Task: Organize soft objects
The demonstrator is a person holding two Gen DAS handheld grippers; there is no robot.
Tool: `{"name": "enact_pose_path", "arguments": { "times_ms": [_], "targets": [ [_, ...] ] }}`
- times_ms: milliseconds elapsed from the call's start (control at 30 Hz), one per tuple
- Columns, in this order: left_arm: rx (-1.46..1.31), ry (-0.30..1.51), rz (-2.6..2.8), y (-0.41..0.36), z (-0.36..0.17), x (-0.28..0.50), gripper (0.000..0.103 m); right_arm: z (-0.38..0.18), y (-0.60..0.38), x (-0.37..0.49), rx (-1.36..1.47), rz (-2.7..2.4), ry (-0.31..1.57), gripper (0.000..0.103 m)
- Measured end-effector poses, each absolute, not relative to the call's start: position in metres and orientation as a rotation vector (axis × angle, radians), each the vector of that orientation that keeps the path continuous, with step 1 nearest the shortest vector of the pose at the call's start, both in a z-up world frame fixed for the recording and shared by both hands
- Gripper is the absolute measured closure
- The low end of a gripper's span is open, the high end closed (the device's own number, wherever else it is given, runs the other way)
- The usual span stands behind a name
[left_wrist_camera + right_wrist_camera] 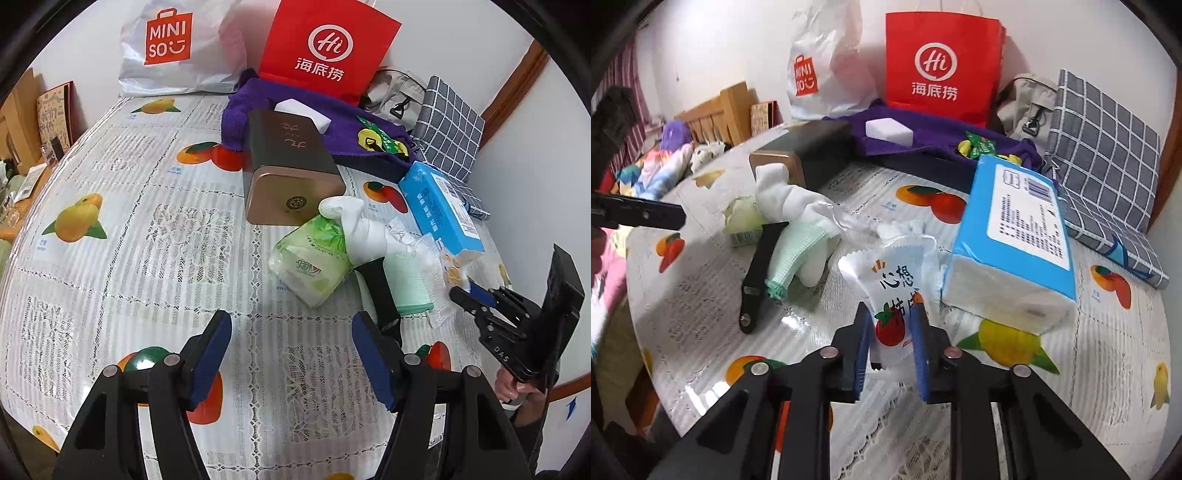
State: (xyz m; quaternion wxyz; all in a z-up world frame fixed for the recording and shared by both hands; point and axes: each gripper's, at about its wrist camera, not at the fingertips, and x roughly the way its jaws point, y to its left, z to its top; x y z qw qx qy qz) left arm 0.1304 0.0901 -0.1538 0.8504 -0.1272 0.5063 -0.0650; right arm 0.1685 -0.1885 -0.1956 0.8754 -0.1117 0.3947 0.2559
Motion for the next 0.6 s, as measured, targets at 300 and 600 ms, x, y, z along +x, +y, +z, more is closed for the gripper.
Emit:
{"name": "enact_pose_path", "arguments": {
  "times_ms": [300, 600],
  "targets": [
    [-0.268, 1.035, -0.154, 0.087, -0.151, 0.137, 0.037, -0.176, -0.231, 0.151, -0.051, 0.468, 0.789, 0.097],
    [-0.118, 1.065, -0.141, 0.062, -0.179, 0.160, 0.037, -0.188, -0.268, 0.141, 0.057, 0.360, 0.835, 0.097]
  ]
}}
